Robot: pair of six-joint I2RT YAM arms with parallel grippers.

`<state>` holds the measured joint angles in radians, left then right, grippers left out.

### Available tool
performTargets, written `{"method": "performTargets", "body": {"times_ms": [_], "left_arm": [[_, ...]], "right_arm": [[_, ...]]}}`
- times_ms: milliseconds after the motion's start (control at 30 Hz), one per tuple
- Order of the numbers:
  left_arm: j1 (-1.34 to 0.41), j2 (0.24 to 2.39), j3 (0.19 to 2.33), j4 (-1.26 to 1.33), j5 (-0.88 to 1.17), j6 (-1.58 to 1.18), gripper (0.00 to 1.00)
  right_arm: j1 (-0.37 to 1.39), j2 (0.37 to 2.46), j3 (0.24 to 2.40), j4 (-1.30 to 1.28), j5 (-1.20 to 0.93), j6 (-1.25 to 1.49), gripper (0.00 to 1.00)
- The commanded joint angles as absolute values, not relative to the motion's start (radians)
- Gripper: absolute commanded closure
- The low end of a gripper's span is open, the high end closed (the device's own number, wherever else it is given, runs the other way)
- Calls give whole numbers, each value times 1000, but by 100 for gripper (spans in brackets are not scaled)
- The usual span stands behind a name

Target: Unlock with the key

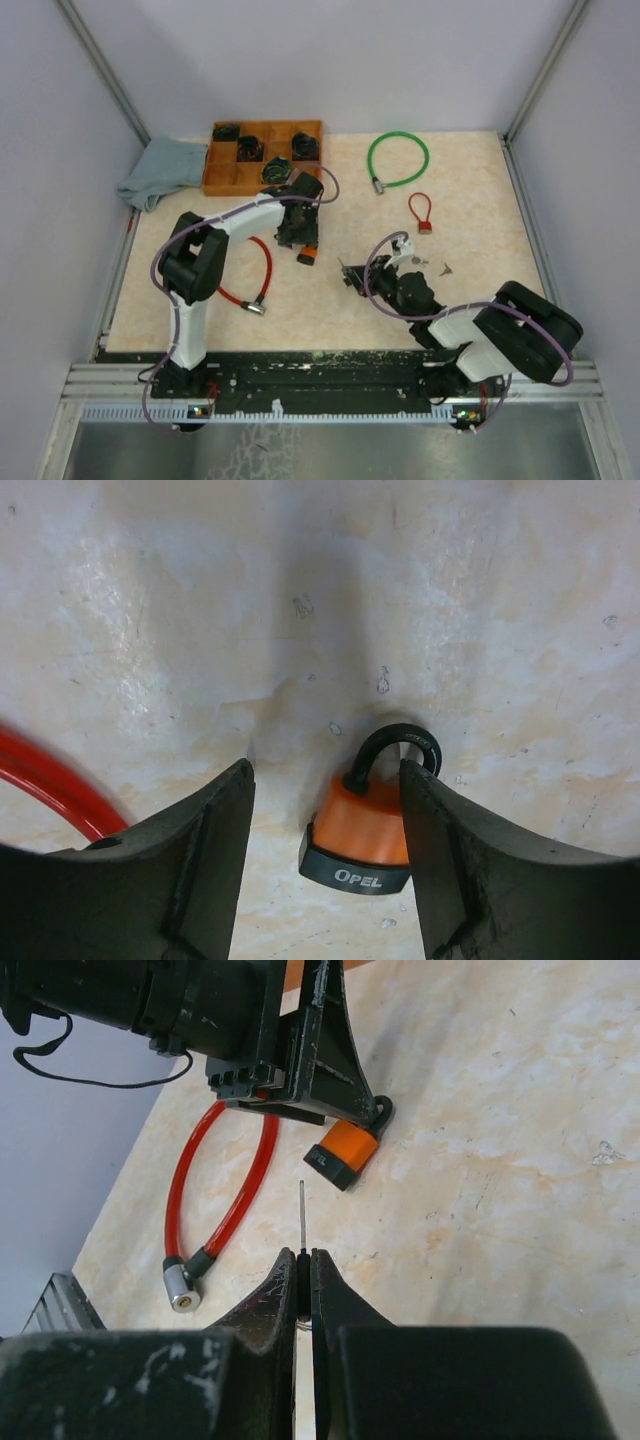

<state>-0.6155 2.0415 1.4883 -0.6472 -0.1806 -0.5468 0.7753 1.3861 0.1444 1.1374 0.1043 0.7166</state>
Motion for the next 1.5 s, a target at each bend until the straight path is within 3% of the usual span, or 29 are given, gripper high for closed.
{"method": "performTargets", "body": {"times_ms": [0, 367, 1033, 1467], "left_arm": [[-642, 2049, 1511, -733, -148, -533, 35], [-732, 2024, 1418, -690, -74, -603, 41], [-785, 1782, 1158, -508, 164, -674, 33], [-793, 1750, 1164, -580, 5, -715, 23]], "right_arm": [[766, 1327, 146, 1118, 124, 684, 100], [765, 1274, 138, 1061, 136, 679, 100], [764, 1073, 124, 821, 212, 643, 100], [764, 975, 128, 668, 215, 616, 100]]}}
